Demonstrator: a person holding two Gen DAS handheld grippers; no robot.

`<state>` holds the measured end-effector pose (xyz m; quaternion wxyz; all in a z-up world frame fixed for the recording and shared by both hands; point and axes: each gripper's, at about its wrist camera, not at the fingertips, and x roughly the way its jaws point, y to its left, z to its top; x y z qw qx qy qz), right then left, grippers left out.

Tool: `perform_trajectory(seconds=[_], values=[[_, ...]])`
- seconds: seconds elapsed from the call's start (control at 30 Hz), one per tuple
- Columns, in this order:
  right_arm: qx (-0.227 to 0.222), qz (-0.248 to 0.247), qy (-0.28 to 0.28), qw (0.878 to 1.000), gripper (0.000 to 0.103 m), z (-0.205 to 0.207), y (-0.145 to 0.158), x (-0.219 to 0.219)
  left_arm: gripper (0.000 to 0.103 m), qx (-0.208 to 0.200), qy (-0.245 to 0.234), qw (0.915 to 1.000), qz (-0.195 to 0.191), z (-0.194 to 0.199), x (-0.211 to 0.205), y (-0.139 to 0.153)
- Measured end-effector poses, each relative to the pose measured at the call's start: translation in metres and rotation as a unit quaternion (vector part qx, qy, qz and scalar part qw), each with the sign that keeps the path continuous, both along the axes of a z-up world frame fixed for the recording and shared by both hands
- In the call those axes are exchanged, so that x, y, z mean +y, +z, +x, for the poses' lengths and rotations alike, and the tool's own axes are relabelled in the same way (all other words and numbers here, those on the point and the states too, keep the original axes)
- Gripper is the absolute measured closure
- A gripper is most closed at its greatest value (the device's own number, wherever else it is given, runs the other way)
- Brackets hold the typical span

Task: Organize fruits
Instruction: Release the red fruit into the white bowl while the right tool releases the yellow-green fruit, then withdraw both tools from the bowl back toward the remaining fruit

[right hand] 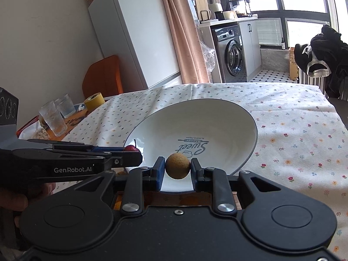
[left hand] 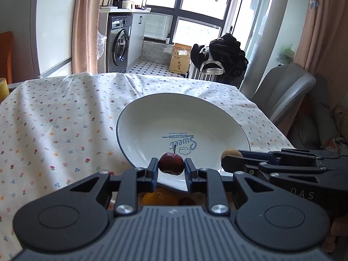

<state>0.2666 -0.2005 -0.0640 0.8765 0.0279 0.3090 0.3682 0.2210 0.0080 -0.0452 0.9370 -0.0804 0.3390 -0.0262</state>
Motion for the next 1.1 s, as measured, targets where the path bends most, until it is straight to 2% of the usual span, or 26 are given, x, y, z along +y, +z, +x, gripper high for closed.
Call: perform_trajectory(seconds=[0.17, 0.4, 0.5, 0.57, 0.67, 0.77, 0.8, 0.97, 1.1], values=[[-0.008, -0.008, 0.0, 1.0, 0.079, -0.002, 0.005, 0.004, 0.078, 0.005, 0.006, 1.0, 0.001, 0.006, 0.003, 0.0], [-0.015, -0.014, -0.009, 1.0, 0.074, -0.007, 0.009, 0.006, 0.072, -0.014, 0.021, 0.9997, 0.004, -0.008, 0.011, 0.014], [-0.01, -0.01, -0.013, 1.0, 0.073, -0.01, 0.008, 0.003, 0.063, -0.013, 0.027, 0.9995, 0.005, -0.015, 0.013, 0.017], [-0.006, -0.01, -0.017, 1.0, 0.073, -0.013, 0.008, 0.001, 0.05, -0.016, 0.029, 0.9994, 0.004, -0.021, 0.014, 0.018], [0.0, -0.012, -0.019, 1.0, 0.071, -0.017, 0.01, -0.002, 0.038, -0.026, 0.037, 0.999, 0.006, -0.031, 0.016, 0.021], [0.003, -0.009, -0.025, 1.0, 0.064, -0.022, 0.015, -0.008, 0.029, -0.03, 0.045, 0.9985, -0.001, -0.04, 0.019, 0.023], [0.004, -0.005, -0.028, 1.0, 0.059, -0.023, 0.017, -0.011, 0.028, -0.032, 0.045, 0.9985, -0.002, -0.042, 0.02, 0.023], [0.014, 0.009, -0.029, 0.999, 0.054, -0.033, 0.03, -0.019, 0.024, -0.038, 0.05, 0.998, 0.002, -0.06, 0.019, 0.028], [0.003, 0.012, -0.028, 1.0, 0.039, -0.043, 0.039, -0.022, 0.021, -0.045, 0.061, 0.9971, -0.003, -0.074, 0.02, 0.033]])
